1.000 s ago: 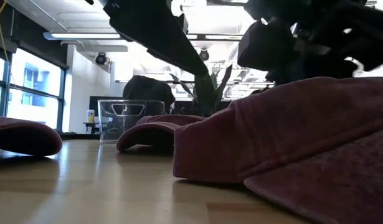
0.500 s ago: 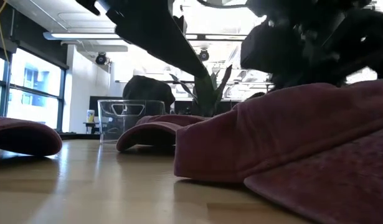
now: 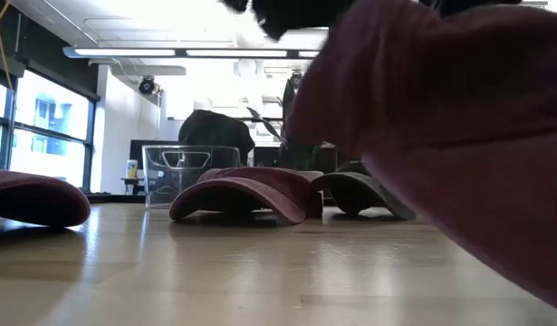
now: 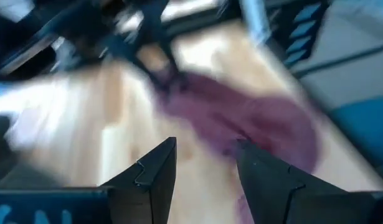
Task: Pick & Place hat
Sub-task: Put the bottom right red cap into the right transparent bin
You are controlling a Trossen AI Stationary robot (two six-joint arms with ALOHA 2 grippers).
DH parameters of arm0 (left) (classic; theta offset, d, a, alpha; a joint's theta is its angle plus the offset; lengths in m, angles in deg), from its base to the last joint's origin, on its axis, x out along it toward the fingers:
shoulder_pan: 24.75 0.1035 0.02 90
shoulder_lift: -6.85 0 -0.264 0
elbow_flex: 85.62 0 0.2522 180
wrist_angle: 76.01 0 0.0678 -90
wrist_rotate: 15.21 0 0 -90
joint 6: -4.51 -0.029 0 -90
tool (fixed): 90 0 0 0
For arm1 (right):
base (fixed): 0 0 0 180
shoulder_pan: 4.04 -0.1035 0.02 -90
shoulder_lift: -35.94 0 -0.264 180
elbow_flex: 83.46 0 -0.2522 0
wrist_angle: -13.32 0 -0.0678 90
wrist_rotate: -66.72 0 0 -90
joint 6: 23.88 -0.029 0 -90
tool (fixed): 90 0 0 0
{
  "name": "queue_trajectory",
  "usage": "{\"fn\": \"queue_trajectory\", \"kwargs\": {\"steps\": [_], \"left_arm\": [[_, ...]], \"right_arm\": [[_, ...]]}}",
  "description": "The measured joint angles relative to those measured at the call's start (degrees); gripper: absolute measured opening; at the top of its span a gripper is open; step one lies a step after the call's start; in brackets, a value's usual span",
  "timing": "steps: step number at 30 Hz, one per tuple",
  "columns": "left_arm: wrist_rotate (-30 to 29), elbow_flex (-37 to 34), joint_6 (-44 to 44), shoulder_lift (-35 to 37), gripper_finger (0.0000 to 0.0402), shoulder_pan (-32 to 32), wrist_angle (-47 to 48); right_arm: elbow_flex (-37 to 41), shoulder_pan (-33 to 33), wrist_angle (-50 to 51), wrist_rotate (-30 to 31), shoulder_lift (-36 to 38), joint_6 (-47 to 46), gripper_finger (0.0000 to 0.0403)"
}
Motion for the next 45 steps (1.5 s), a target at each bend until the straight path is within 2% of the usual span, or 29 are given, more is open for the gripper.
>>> {"fn": "queue_trajectory", "kwargs": {"steps": [5,8,12,16,21,26,32,36,41,45], "left_arm": [[16.3,0.0,3.5,0.0,0.0163,5.7,-6.0],[22.5,0.0,6.5,0.0,0.0181,8.6,-6.5],[23.8,0.0,9.5,-0.3,0.0224,10.2,-6.4],[23.8,-0.2,12.7,-4.4,0.0260,10.1,-7.9],[26.3,0.1,15.9,-6.5,0.0268,8.8,-11.0],[29.8,0.0,17.1,-6.7,0.0234,8.9,-11.0],[29.3,0.0,18.5,-6.8,0.0184,8.9,-12.3],[29.6,1.0,19.6,-10.0,0.0166,9.0,-11.6],[36.7,4.0,18.1,-10.9,0.0136,9.0,-13.5],[41.7,4.2,16.8,-11.7,0.0084,9.0,-11.2]], "right_arm": [[0.0,-1.7,0.6,1.6,1.0,-1.2,0.0019],[0.0,-2.2,0.7,1.8,1.0,-1.2,0.0017],[0.0,-2.3,0.7,2.9,1.0,-1.1,0.0028],[0.0,-2.1,1.0,3.0,1.0,-1.0,0.0028],[0.0,-1.8,1.0,3.0,1.0,-1.0,0.0023],[0.0,-1.8,1.0,3.0,1.0,-2.4,0.0033],[0.0,-1.8,0.9,3.0,1.0,-2.9,0.0028],[0.0,-1.8,0.8,2.5,1.0,-2.9,0.0035],[-0.1,-1.8,-1.2,0.7,1.3,-2.9,0.0039],[0.0,-1.8,-4.8,-4.3,1.8,-3.7,0.0052]]}}
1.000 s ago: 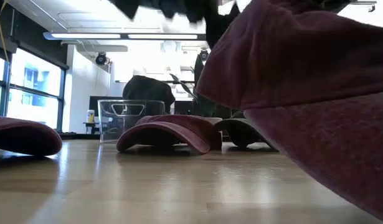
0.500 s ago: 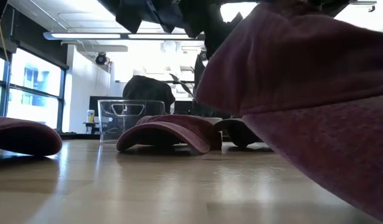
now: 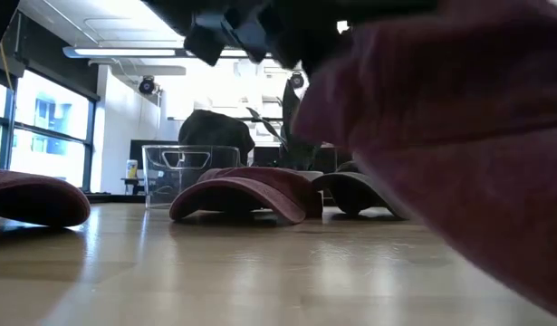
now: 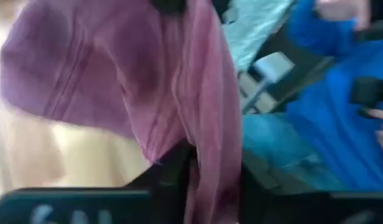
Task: Pick & Place hat
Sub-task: Put the bottom right red cap into the right transparent bin
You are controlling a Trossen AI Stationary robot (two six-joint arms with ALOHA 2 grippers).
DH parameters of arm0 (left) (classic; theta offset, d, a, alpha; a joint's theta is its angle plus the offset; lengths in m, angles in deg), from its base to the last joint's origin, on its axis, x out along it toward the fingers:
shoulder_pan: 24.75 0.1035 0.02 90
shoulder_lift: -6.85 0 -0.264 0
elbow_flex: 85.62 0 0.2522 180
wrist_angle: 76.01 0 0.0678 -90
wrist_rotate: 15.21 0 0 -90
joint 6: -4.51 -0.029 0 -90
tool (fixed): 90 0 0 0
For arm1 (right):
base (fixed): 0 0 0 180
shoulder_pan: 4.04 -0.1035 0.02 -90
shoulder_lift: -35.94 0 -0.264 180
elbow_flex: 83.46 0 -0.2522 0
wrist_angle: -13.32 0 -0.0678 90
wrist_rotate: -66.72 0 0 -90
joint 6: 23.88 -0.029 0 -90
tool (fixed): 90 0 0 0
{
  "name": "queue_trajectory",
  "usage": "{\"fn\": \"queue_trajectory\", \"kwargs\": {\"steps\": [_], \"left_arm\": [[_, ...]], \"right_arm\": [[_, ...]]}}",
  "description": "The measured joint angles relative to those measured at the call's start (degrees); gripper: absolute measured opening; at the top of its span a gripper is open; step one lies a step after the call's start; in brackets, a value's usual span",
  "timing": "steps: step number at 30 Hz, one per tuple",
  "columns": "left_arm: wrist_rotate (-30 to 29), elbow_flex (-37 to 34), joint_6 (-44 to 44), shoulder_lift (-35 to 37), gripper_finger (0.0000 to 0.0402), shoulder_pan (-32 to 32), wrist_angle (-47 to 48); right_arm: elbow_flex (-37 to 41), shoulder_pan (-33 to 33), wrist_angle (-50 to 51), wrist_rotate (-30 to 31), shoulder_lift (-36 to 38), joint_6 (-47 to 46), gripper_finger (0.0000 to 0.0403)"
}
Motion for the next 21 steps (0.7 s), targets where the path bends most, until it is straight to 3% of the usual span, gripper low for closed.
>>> {"fn": "queue_trajectory", "kwargs": {"steps": [4,6,11,14,17,21], "left_arm": [[4.1,0.4,-1.6,0.8,0.0016,0.0,-1.1],[5.0,0.2,-1.6,1.0,0.0008,0.0,0.2],[4.9,0.3,-2.3,2.4,0.0019,0.0,1.1],[5.2,0.4,-3.2,2.8,0.0008,0.0,1.0],[5.1,0.3,-3.3,2.7,0.0003,0.0,2.0],[5.1,0.3,-3.3,2.7,0.0005,0.0,1.7]], "right_arm": [[0.0,0.0,-1.5,-4.0,1.8,0.2,0.0096],[0.0,0.0,0.8,-3.8,3.2,0.4,0.0124],[1.4,-0.7,9.7,5.9,5.4,0.8,0.0182],[5.7,-0.8,8.5,9.1,5.4,-1.8,0.0204],[11.7,-0.8,-2.0,6.2,5.4,-3.5,0.0228],[21.2,-0.8,-25.2,-2.4,5.3,-3.8,0.0256]]}}
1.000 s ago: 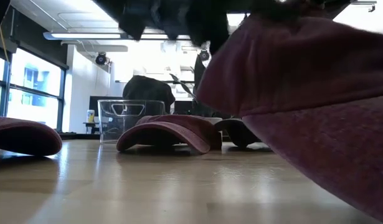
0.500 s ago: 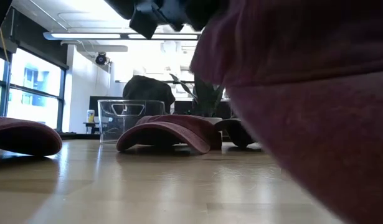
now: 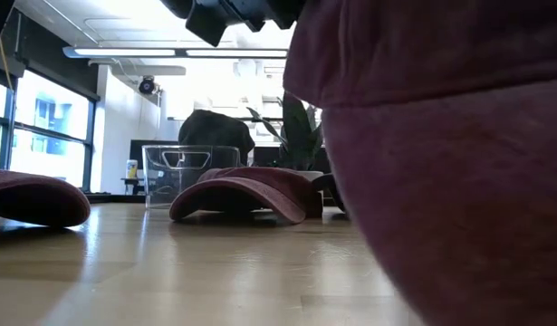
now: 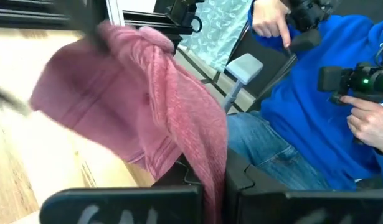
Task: Pick & Place hat
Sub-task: Put the bottom right red cap into the right transparent bin
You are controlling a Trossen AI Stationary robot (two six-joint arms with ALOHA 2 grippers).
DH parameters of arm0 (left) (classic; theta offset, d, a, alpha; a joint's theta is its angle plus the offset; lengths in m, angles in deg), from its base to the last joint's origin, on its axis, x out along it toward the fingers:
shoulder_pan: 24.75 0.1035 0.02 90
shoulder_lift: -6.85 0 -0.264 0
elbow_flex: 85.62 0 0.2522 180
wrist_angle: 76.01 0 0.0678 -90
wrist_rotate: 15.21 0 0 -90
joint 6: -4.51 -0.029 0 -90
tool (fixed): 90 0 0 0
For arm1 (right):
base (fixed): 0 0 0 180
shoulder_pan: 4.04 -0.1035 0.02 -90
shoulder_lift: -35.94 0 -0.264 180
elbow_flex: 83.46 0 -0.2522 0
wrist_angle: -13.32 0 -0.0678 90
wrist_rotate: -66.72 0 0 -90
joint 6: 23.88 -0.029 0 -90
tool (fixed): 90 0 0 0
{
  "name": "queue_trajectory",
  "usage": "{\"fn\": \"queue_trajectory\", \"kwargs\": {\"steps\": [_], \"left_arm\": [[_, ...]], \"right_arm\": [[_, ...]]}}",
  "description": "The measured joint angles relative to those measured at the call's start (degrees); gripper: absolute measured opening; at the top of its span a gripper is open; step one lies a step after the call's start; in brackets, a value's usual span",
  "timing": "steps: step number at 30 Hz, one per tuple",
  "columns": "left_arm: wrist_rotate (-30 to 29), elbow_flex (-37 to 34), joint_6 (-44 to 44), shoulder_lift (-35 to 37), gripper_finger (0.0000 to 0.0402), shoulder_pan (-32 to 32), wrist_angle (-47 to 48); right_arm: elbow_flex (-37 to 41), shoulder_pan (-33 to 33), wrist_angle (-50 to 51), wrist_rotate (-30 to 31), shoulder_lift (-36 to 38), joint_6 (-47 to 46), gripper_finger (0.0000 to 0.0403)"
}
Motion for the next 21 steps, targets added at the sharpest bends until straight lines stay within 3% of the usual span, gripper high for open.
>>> {"fn": "queue_trajectory", "kwargs": {"steps": [5,12,17,21], "left_arm": [[-0.5,0.0,-0.2,0.0,0.0003,0.0,0.0],[-0.6,0.0,-0.2,0.0,0.0002,0.0,-1.7],[-1.6,0.0,-0.2,0.6,0.0002,0.1,-1.9],[-1.9,0.0,-0.4,2.4,0.0002,0.4,-1.4]], "right_arm": [[7.7,0.0,-19.0,-5.2,0.0,-2.1,0.0263],[8.5,-0.9,-21.2,-6.1,0.0,-5.2,0.0264],[8.5,-2.8,-20.0,-1.1,-0.6,-3.1,0.0264],[8.5,-4.0,-23.7,-2.9,-3.2,-2.5,0.0264]]}}
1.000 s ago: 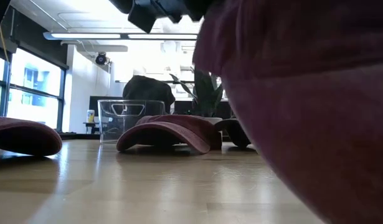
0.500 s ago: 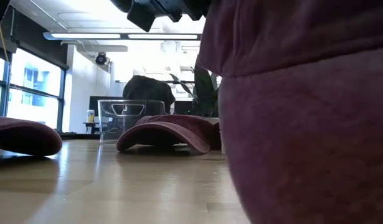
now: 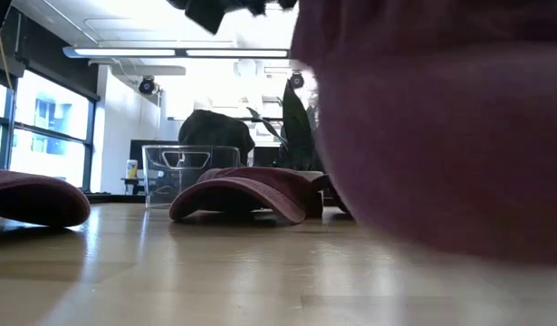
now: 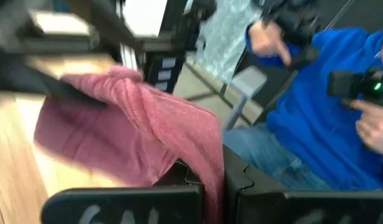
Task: Pick & Place hat
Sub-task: Put the bottom right red cap into the right transparent bin
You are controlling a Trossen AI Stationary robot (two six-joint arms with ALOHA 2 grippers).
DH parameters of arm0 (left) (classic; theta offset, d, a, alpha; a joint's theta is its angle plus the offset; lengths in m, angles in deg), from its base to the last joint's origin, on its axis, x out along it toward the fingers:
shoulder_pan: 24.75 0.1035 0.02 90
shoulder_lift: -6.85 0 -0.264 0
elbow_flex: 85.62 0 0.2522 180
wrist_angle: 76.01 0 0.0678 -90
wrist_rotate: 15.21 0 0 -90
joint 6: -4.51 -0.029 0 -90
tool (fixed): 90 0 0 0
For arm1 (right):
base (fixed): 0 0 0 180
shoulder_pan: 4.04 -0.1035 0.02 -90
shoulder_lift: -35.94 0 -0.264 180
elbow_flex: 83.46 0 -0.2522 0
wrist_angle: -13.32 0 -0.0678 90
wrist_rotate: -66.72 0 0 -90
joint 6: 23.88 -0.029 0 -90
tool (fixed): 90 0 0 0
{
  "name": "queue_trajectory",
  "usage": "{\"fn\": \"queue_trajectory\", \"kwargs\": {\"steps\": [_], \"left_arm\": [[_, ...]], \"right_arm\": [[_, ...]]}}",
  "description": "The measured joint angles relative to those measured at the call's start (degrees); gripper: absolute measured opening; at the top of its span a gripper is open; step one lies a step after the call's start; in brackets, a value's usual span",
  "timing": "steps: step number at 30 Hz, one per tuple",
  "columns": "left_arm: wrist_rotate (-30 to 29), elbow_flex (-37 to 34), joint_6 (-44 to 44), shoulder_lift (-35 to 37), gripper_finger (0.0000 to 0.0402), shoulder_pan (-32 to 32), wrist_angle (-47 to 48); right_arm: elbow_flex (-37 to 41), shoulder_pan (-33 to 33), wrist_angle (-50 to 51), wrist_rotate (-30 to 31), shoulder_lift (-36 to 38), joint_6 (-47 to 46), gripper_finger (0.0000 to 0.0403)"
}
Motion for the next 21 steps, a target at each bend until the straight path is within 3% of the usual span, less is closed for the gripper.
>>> {"fn": "queue_trajectory", "kwargs": {"steps": [6,11,15,21], "left_arm": [[4.1,-0.1,-0.1,0.5,0.0002,0.3,0.1],[6.6,0.1,-2.1,0.8,0.0002,0.3,-0.2],[7.6,0.1,-2.5,0.8,0.0002,0.3,-0.3],[4.5,0.0,-4.3,0.7,0.0002,0.3,-0.3]], "right_arm": [[0.0,-1.4,-8.2,-8.9,-0.9,0.4,0.0263],[0.0,-1.9,-13.5,-10.4,-0.9,2.5,0.0263],[0.0,-2.0,-10.9,-7.4,-0.9,1.5,0.0263],[0.0,-1.9,-8.2,2.8,-0.9,1.6,0.0263]]}}
